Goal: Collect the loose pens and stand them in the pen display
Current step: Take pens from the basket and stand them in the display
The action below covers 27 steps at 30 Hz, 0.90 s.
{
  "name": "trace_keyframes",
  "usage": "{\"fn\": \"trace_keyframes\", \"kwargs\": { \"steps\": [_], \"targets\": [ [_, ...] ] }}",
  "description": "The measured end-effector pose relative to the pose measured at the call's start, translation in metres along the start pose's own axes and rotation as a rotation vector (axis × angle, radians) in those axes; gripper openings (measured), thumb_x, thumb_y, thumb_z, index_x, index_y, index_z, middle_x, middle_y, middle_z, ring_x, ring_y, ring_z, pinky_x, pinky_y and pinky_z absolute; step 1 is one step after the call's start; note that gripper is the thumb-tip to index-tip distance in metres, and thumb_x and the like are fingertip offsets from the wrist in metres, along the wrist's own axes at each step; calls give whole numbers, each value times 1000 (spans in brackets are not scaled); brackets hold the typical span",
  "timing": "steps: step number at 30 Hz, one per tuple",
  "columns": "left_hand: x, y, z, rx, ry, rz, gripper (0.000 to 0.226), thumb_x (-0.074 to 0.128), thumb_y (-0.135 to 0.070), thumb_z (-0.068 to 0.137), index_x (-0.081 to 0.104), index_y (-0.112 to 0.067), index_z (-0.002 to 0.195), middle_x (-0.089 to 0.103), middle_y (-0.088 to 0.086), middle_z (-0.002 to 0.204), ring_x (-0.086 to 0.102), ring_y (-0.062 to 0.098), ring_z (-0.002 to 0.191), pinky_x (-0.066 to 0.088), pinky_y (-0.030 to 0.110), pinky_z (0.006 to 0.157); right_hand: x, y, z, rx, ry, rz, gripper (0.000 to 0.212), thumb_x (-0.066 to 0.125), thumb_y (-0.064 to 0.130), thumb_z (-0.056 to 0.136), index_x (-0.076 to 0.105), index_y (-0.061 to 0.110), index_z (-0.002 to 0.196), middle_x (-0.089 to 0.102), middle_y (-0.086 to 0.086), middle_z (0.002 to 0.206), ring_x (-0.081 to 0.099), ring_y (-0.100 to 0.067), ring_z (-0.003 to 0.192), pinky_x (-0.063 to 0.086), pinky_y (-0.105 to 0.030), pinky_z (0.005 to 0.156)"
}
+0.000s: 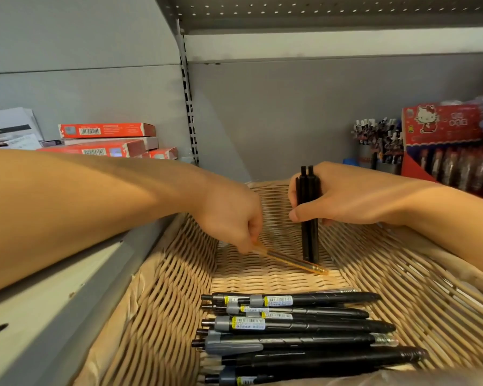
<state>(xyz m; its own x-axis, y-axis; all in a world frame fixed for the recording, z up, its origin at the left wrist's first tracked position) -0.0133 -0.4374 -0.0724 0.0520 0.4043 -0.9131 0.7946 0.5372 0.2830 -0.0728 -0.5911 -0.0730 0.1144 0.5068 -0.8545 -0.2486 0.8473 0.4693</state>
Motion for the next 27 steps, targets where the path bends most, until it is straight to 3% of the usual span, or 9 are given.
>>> {"fn": "trace_keyframes", "kwargs": {
  "steps": [2,6,10,17,22,27],
  "targets": [
    [-6,6,-2,-22,-104,-19,19,61,-42,91,71,-27,98,68,-8,86,59,7,79,50,30,73,1,-1,0,19,13,34,15,72,26,92,69,17,80,70,3,70,68,-5,64,55,-15,60],
    [-18,15,0,-52,-315,-235,26,66,-56,86,69,-31,87,68,-13,69,62,-1,67,41,22,60,2,-2,0,36,40,74,13,72,25,93,70,16,83,74,9,75,73,-6,74,58,-19,64],
    [-30,14,-2,-13,-523,-416,15,74,-48,83,66,-36,88,65,-16,81,60,-2,73,43,19,59,1,-4,-1,26,46,97,9,72,25,92,70,18,86,75,9,80,74,-7,78,60,-23,66],
    [-30,3,-2,58,-538,-688,16,78,-24,83,67,-20,94,73,-5,72,61,-5,57,44,9,52,3,-4,1,16,44,120,6,73,30,88,71,25,92,74,1,91,73,-9,86,64,-29,71],
    [-29,-3,-5,102,-533,-881,20,73,-16,88,55,-19,97,76,2,80,67,3,64,53,19,59,3,-5,0,32,21,138,10,71,30,92,75,21,96,76,-1,87,74,-11,84,60,-23,66],
    [-29,2,0,33,-492,-764,7,66,-15,90,60,-20,90,76,-4,81,71,3,70,55,25,64,0,-2,-1,44,-2,64,13,66,30,96,74,21,92,76,-2,88,72,-15,83,59,-30,74]
  ]
}}
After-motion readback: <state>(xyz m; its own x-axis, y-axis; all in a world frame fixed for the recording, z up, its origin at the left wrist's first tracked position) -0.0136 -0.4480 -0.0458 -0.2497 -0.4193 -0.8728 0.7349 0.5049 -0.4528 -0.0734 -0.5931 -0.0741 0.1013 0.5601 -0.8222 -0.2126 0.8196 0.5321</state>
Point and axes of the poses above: each hand's wrist, its own z-axis towards the middle knuckle, its own x-axis out of the palm, y = z × x, the point moved 3 cm from there along z, towards the middle knuckle
